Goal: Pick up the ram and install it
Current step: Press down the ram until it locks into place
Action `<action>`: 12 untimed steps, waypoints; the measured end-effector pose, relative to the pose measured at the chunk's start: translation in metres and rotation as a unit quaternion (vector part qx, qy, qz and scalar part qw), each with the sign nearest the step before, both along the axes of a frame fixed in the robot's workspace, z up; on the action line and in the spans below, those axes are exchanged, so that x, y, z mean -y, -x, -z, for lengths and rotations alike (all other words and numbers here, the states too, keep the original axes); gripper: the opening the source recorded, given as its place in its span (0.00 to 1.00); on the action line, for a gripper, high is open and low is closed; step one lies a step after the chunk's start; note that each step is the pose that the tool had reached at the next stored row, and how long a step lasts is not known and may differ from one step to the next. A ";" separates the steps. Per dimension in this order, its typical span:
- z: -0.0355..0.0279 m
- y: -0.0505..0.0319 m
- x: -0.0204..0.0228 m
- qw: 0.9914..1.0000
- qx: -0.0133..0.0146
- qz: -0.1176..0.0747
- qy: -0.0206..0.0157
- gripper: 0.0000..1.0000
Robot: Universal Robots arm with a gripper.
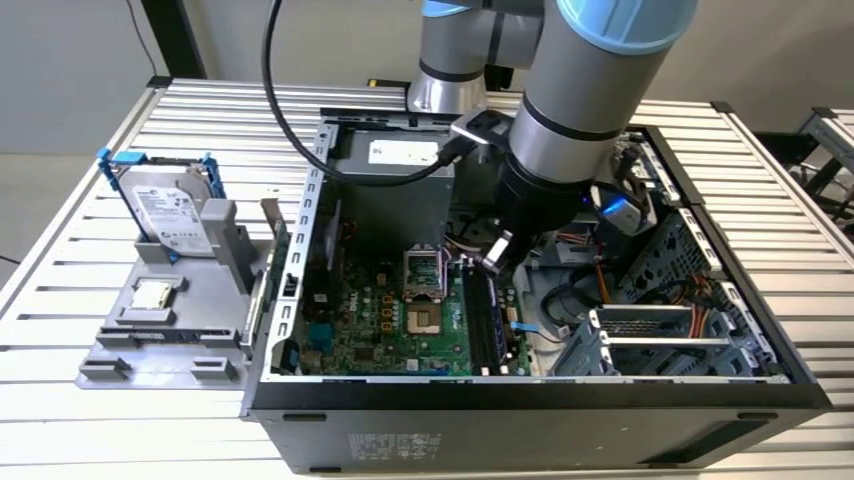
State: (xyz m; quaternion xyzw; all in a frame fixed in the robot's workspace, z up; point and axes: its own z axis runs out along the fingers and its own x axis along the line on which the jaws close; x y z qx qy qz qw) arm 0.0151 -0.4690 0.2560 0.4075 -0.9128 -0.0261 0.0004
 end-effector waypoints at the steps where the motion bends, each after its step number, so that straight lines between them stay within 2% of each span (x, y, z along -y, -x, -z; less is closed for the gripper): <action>1: 0.0000 0.0000 0.0000 1.000 0.001 -0.007 0.000 0.00; 2: 0.0001 0.0000 0.0000 1.000 0.005 -0.014 0.000 0.00; 5: 0.0002 0.0000 0.0000 0.999 0.029 -0.027 -0.001 0.00; 6: 0.0005 -0.0001 0.0000 0.999 0.033 -0.031 -0.001 0.00; 9: 0.0025 0.0000 0.0000 0.999 0.033 -0.042 -0.001 0.00; 12: 0.0041 0.0000 0.0000 0.997 0.032 -0.070 -0.002 0.00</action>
